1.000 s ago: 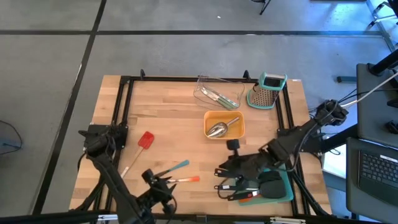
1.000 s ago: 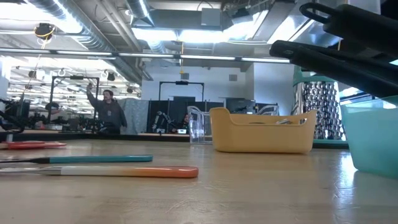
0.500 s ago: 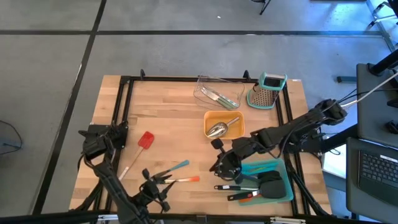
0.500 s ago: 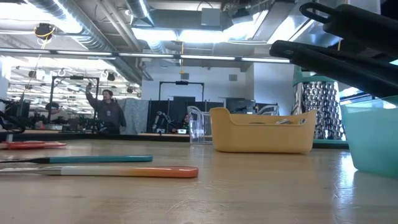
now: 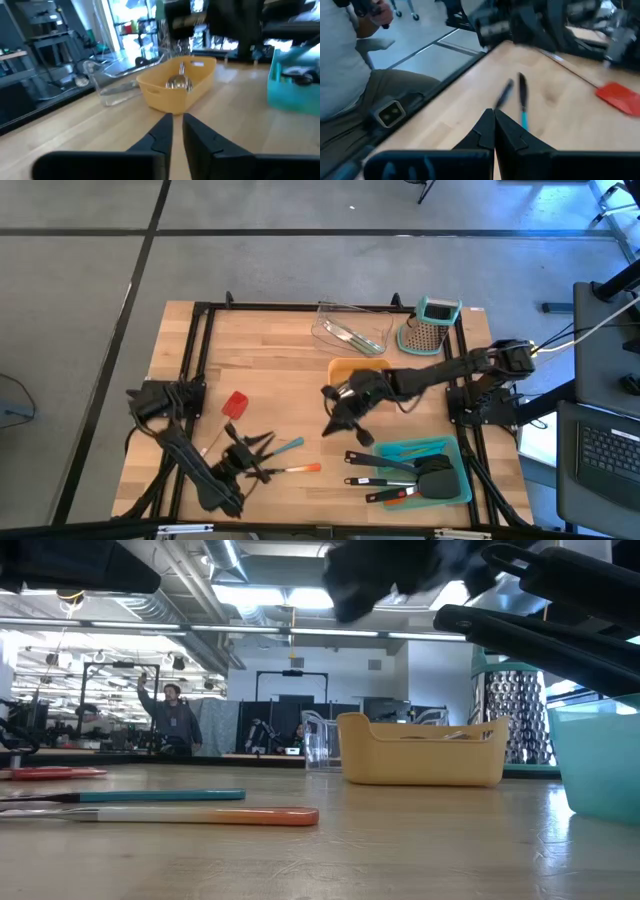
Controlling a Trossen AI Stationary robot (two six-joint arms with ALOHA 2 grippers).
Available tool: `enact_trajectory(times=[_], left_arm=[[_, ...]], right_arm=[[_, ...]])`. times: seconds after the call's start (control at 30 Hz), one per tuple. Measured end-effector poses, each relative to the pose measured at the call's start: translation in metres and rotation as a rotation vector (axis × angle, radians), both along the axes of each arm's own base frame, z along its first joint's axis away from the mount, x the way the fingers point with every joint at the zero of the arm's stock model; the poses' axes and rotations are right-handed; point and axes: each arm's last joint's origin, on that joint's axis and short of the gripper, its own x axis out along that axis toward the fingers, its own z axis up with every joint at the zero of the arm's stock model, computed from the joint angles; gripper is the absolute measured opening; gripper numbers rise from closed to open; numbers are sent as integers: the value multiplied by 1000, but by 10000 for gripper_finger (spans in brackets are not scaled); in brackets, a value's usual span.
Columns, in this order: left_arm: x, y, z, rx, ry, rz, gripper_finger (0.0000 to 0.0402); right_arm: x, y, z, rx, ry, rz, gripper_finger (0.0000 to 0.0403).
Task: Pick & Place Kitchen Items
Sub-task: Put the blue knife into the transparent bin
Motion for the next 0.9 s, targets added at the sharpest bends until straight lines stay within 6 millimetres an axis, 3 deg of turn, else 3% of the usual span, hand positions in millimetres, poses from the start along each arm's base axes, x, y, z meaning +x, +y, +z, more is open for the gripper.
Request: enact_trajectory(times=[0.1, 0.4, 0.63, 0.8, 0.9], left_arm=[[-13, 22, 4, -30, -50, -9, 7], [-50, 70, 2, -128, -131, -27, 2], [-47, 72, -11, -163, -64, -25, 1], [-34, 66, -33, -247, 25, -64, 1], [-38, 66, -45, -273, 18, -127, 1]], right_arm=[[9, -16, -8, 27, 18, -9, 2], [17, -36, -2, -1, 22, -31, 2], [15, -38, -7, -6, 82, -39, 2], [13, -38, -11, -44, 114, -59, 2], [13, -37, -11, -56, 113, -75, 2]])
